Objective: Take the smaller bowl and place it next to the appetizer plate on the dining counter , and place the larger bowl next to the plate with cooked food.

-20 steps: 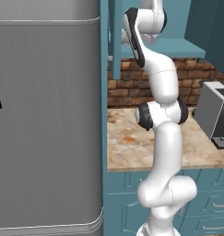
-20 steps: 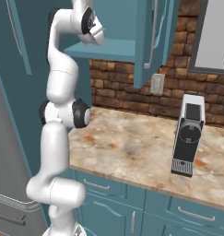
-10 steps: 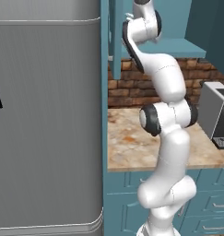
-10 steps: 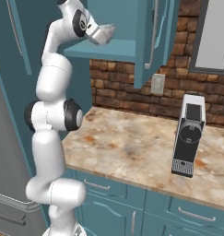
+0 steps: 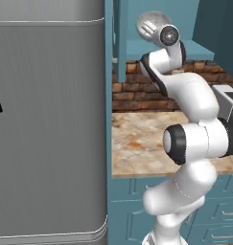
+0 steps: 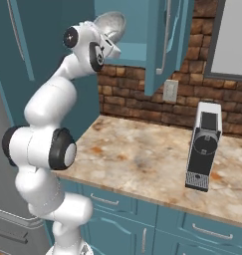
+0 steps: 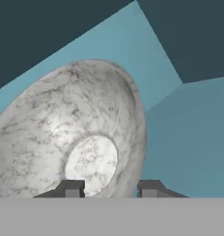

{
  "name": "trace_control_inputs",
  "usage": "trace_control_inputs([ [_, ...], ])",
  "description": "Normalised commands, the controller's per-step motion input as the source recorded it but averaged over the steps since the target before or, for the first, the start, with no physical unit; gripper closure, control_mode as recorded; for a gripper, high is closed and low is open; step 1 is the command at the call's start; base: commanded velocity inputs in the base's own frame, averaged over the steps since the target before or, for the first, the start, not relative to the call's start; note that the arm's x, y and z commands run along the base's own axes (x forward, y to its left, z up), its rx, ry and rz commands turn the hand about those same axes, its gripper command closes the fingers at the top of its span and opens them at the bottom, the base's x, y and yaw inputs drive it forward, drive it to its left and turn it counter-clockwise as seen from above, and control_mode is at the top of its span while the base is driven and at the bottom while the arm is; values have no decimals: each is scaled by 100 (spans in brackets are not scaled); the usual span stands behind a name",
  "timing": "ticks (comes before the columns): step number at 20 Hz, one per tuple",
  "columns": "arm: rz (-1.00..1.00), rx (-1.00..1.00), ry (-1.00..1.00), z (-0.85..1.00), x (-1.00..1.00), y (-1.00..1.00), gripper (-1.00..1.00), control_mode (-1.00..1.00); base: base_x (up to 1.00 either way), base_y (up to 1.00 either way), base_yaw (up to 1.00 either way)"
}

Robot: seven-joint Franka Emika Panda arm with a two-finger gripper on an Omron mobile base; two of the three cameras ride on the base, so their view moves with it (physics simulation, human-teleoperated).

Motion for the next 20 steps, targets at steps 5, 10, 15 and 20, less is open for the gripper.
trace_control_inputs([
  [5, 16, -3, -12, 89, -100, -1, 100, -100, 0, 0, 0],
  [10, 3, -1, 1, 95, -100, 0, 100, -100, 0, 0, 0],
  [15, 0, -2, 49, -10, -100, 9, 100, -100, 0, 0, 0],
  [20, 6, -1, 46, -1, -100, 16, 100, -100, 0, 0, 0],
])
